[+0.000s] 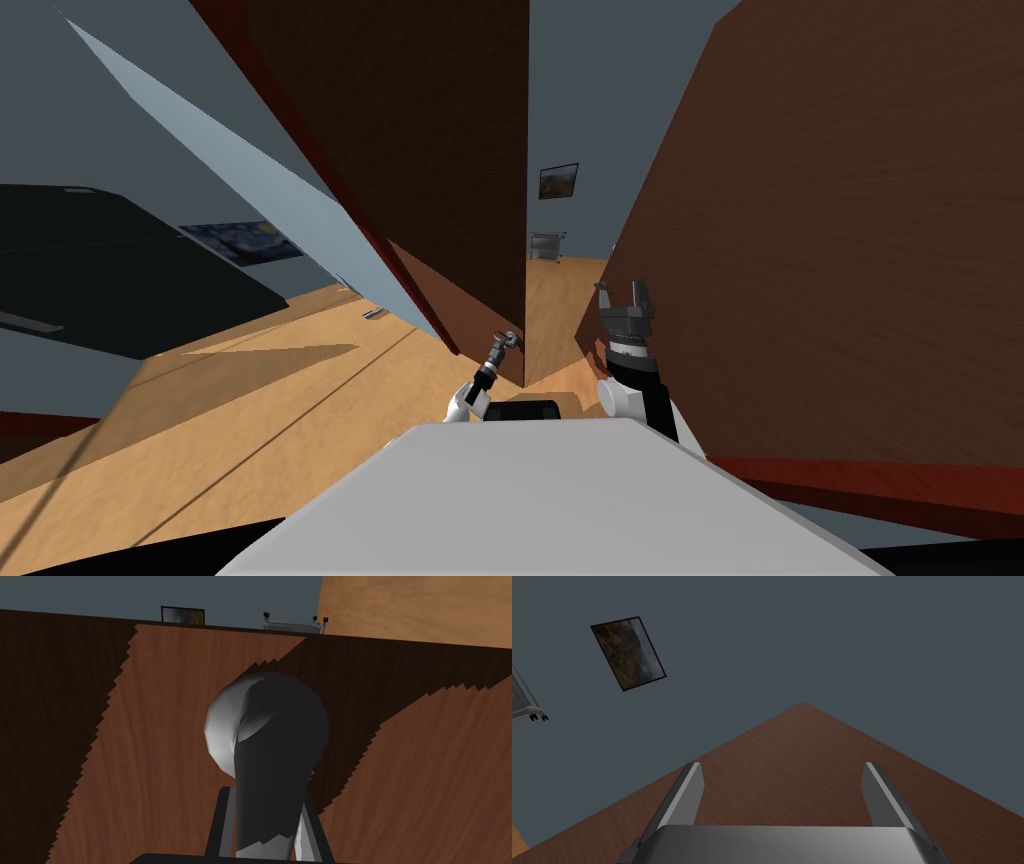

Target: Push the door open

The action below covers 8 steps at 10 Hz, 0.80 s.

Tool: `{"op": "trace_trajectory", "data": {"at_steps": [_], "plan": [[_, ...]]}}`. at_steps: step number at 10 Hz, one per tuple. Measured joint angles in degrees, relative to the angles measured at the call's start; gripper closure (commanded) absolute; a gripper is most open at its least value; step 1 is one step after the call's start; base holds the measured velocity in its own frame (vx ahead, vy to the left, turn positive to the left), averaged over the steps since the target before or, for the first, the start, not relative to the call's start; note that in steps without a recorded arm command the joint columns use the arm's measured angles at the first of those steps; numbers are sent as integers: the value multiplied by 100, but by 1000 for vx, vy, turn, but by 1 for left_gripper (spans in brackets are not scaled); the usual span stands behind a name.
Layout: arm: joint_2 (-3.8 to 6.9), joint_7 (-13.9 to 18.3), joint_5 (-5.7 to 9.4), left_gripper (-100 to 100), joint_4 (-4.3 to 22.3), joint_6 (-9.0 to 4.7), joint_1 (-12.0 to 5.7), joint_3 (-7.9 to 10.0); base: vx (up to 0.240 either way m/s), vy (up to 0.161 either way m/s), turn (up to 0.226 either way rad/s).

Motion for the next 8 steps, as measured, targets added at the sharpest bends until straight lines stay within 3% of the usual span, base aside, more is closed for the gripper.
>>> {"op": "trace_trajectory", "data": {"at_steps": [3, 4, 6, 8], "plan": [[19, -8, 8, 100, -19, 26, 48, 14, 76, -53, 25], [-5, -41, 33, 100, 182, -25, -29, 64, 96, -76, 12], [16, -81, 47, 100, 44, 18, 72, 101, 143, -101, 32], [30, -128, 120, 100, 298, -79, -72, 240, 154, -127, 46]]}}
